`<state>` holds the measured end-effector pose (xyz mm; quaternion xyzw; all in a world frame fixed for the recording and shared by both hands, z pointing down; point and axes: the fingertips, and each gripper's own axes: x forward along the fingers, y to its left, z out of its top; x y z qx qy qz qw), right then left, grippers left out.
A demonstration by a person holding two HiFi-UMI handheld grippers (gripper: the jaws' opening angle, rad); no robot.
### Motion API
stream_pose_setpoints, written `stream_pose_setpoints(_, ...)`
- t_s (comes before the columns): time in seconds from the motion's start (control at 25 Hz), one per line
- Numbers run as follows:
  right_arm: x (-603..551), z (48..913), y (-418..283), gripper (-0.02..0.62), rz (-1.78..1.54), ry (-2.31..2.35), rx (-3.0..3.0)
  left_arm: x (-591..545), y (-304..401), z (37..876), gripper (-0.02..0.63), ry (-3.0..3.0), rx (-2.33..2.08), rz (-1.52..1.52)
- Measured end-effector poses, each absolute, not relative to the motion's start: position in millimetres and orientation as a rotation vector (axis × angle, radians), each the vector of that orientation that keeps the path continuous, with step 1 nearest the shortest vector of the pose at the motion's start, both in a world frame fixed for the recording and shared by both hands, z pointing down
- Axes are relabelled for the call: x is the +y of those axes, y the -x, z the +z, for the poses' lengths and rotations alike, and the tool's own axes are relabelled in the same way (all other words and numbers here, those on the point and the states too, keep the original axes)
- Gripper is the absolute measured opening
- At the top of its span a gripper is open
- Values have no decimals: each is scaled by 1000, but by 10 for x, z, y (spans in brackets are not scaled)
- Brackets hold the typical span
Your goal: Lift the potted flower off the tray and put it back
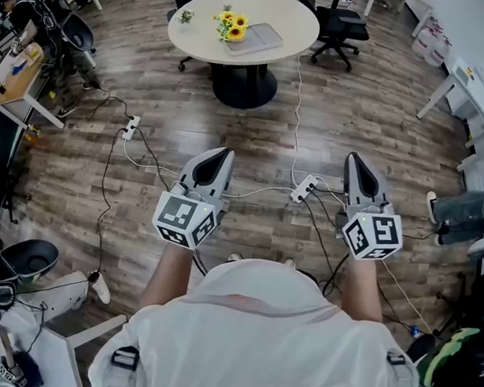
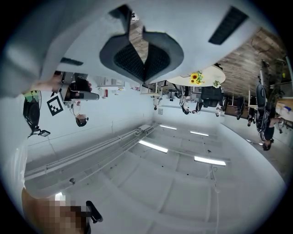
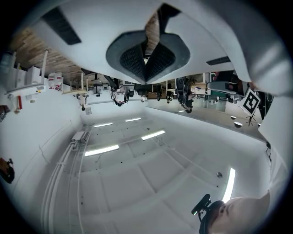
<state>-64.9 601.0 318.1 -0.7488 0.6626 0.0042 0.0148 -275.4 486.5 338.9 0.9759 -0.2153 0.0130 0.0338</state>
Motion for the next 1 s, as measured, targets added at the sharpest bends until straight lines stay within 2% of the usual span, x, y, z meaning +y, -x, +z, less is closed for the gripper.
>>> stream_pose_setpoints(0.48, 5330, 3613, 1279, 0, -63, 2351, 2160, 4268, 3399, 3701, 5, -2958, -693, 75)
stream_pose_setpoints(0.72, 4841, 3666, 1105, 0, -93, 2359, 2217, 3840, 3315, 3839, 5, -2908, -719, 68)
stream_pose_setpoints(1.0, 3733, 3834, 606, 0, -130, 2262, 2304, 2950, 2828, 3956, 5, -2885, -809, 127)
